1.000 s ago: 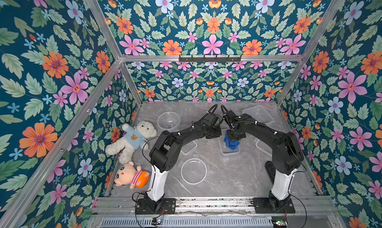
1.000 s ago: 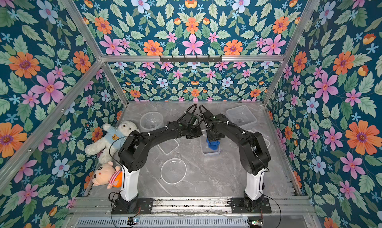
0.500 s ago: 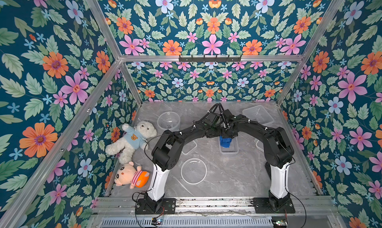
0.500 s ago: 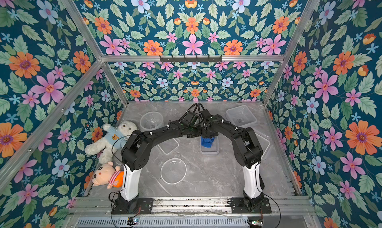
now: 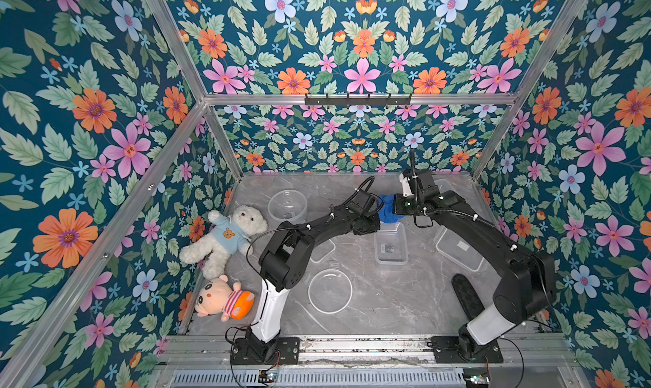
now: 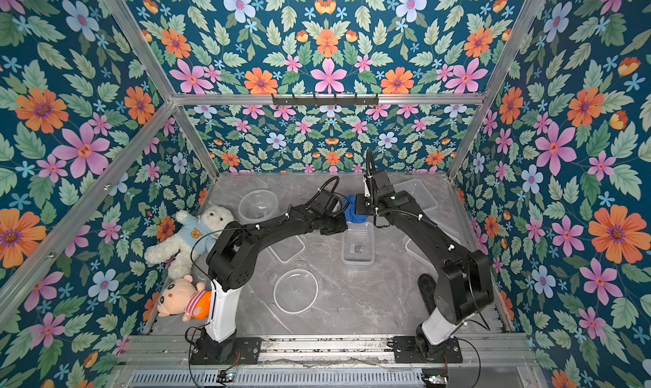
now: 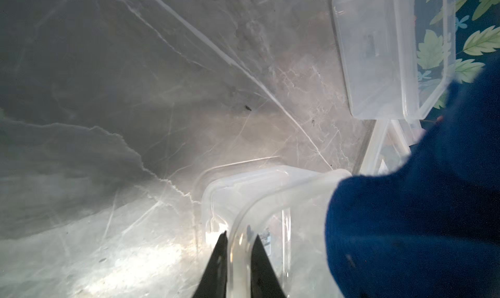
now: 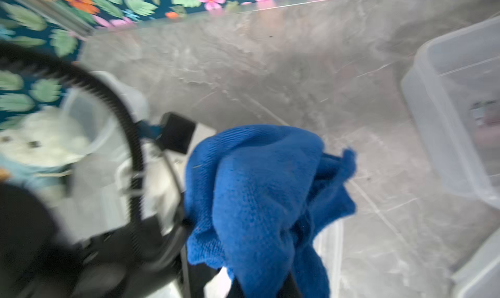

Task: Wipe the insides of the lunch boxes
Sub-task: Wipe the dirt inside the lunch box.

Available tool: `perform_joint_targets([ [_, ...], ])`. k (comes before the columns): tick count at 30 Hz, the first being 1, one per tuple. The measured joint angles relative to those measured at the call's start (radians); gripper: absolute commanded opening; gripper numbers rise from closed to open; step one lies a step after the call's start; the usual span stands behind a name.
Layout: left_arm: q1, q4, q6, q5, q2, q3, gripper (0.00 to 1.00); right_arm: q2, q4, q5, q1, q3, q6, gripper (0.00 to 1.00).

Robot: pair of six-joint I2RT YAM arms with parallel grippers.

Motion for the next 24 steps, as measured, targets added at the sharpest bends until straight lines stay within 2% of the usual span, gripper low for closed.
perform_joint_targets([
  [5, 0.0, -0.018, 0.0, -0.003, 0.0, 0.004, 0.17, 0.169, -0.06, 0.0, 0.01, 0.077, 0.0, 0.0],
  [10, 0.005, -0.039, -0.003, -0.005, 0.007, 0.022, 0.17, 0.245, -0.066, -0.05, 0.04, 0.082, 0.008, 0.0],
  [17, 0.004, -0.031, 0.001, 0.005, 0.016, 0.029, 0.17, 0.179, 0.007, -0.006, 0.0, -0.057, 0.003, 0.0],
  [21, -0.002, -0.021, 0.005, 0.013, 0.016, 0.022, 0.17, 0.113, -0.039, 0.045, -0.071, -0.146, 0.002, 0.0],
  [24, 0.002, -0.021, 0.004, 0.011, 0.016, 0.016, 0.17, 0.071, -0.074, 0.071, -0.084, -0.179, -0.003, 0.0],
])
